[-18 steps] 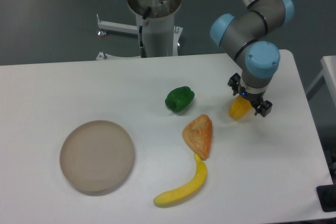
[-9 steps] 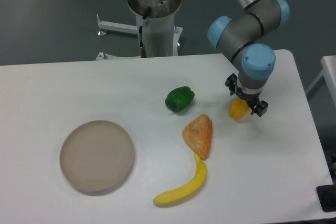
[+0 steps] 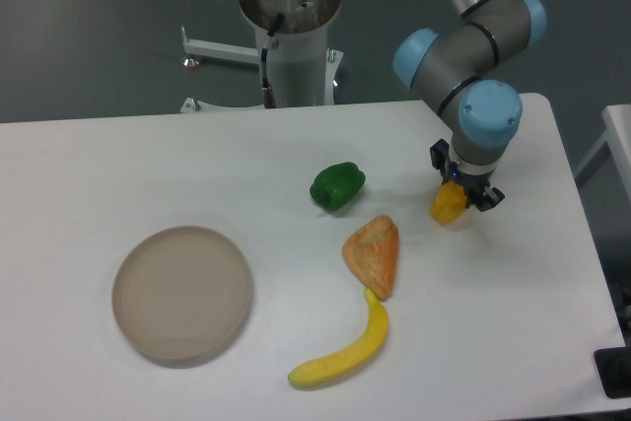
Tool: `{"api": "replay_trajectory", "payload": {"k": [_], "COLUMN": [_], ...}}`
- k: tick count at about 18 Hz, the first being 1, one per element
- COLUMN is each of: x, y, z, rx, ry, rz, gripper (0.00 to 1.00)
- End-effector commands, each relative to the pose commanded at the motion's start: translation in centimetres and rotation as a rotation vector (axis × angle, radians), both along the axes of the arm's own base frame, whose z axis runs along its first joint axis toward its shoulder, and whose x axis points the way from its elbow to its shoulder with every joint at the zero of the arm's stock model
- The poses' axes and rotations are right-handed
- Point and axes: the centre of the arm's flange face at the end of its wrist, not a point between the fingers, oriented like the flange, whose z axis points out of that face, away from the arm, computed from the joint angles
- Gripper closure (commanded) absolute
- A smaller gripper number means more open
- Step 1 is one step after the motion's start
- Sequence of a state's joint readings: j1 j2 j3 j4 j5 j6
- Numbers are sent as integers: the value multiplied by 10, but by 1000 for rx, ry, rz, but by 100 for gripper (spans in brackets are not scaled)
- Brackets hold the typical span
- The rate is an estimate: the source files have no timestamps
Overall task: Pick up the yellow pepper from the table
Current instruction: 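Close the gripper fingers around the yellow pepper, then lift the grasped yellow pepper up off the table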
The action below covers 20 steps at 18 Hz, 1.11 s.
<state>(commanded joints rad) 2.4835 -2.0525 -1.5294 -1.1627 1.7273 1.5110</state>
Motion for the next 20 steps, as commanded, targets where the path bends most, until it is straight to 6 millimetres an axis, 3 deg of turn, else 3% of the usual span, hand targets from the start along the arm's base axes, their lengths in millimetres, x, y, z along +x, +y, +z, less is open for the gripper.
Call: {"api": "replay_trajectory", "payload": {"k": [3, 6, 9, 14, 16, 20], "x": [-6, -16, -23, -22, -12, -12], "y": [7, 30, 49, 83, 100, 103], "z": [17, 50, 71, 85, 87, 92], "rx": [30, 116, 208, 256, 265, 274], "ry": [24, 54, 50, 74, 78, 87], "rz": [0, -12, -10, -43, -69, -71], "gripper": [63, 63, 63, 63, 63, 62]}}
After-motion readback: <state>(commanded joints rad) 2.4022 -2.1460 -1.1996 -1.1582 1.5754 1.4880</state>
